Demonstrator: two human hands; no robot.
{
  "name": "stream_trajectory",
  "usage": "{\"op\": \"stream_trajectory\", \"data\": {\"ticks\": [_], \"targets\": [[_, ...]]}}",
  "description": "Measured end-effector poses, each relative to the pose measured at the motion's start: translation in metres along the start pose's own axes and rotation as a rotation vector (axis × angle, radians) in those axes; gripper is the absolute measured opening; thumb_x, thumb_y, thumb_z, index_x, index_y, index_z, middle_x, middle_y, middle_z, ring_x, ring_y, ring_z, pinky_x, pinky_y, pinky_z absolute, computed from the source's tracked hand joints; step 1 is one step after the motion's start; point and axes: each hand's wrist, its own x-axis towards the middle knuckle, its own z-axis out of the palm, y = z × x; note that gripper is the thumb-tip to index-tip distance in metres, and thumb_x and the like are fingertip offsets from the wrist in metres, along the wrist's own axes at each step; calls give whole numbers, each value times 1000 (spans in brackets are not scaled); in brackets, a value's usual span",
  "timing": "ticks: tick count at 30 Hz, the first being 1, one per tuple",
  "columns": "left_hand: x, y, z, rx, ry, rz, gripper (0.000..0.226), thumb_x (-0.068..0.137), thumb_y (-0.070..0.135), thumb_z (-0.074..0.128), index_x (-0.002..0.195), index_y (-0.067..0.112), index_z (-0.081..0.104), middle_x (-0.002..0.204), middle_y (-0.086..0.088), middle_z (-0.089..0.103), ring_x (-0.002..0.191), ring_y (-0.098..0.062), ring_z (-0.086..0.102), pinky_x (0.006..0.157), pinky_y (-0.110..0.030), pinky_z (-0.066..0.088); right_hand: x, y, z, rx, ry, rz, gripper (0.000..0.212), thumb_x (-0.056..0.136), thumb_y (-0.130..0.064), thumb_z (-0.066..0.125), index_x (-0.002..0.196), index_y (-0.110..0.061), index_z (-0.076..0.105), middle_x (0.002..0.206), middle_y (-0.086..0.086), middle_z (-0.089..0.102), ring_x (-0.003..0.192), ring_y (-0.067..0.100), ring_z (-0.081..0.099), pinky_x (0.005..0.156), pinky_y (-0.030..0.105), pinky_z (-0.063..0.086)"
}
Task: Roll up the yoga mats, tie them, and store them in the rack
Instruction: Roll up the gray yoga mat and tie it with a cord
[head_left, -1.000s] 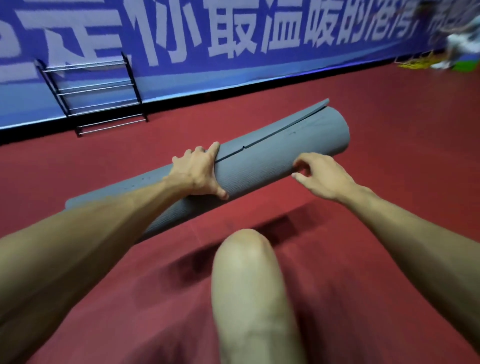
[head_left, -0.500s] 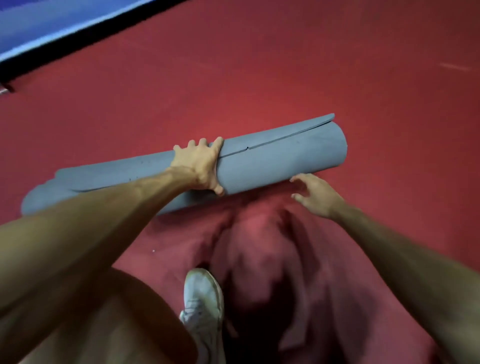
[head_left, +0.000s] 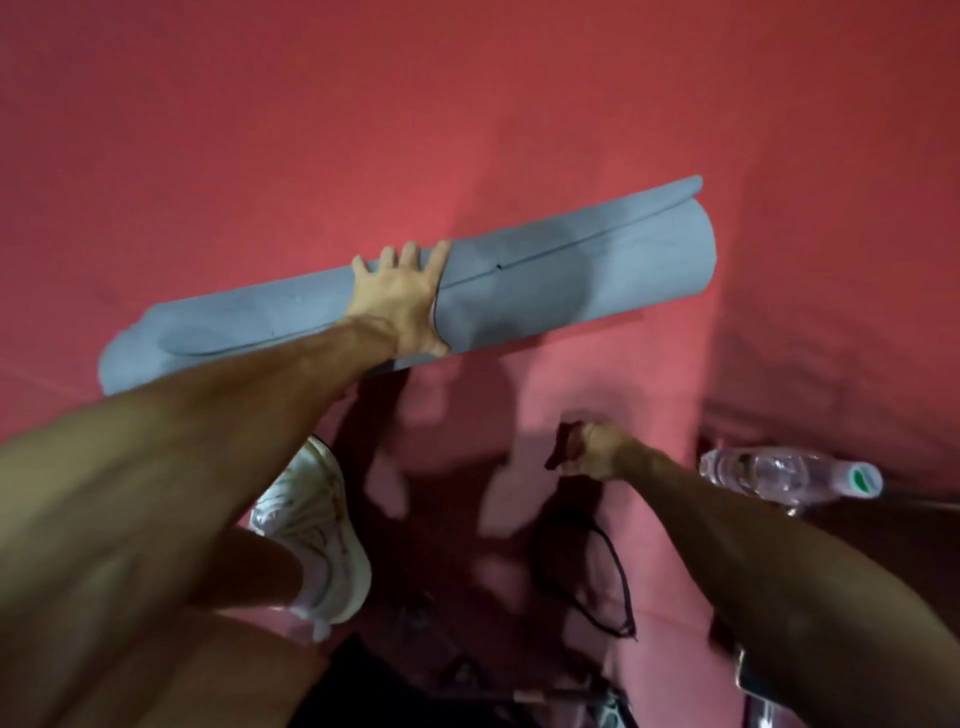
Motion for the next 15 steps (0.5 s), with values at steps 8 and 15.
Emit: {"op": "stream_trajectory", "data": {"ticks": [8, 15], "targets": [[-22, 37, 19, -97, -80, 66, 128, 50, 61, 81, 148, 24, 7, 138, -9, 36, 127, -32, 36, 104, -61, 29, -16, -4, 87, -278, 175, 37, 56, 92, -30, 57, 144, -18, 39, 157, 15, 12, 142, 36, 16, 115, 41, 18], [-31, 23, 7, -123, -13, 27, 126, 47, 62, 80, 147, 23, 13, 134, -8, 41, 124, -32, 40, 101, -59, 33, -8, -15, 65, 58, 265, 112, 28, 91, -32, 61, 107, -10, 64, 119, 13, 61, 113, 29, 56, 91, 31, 42]]}}
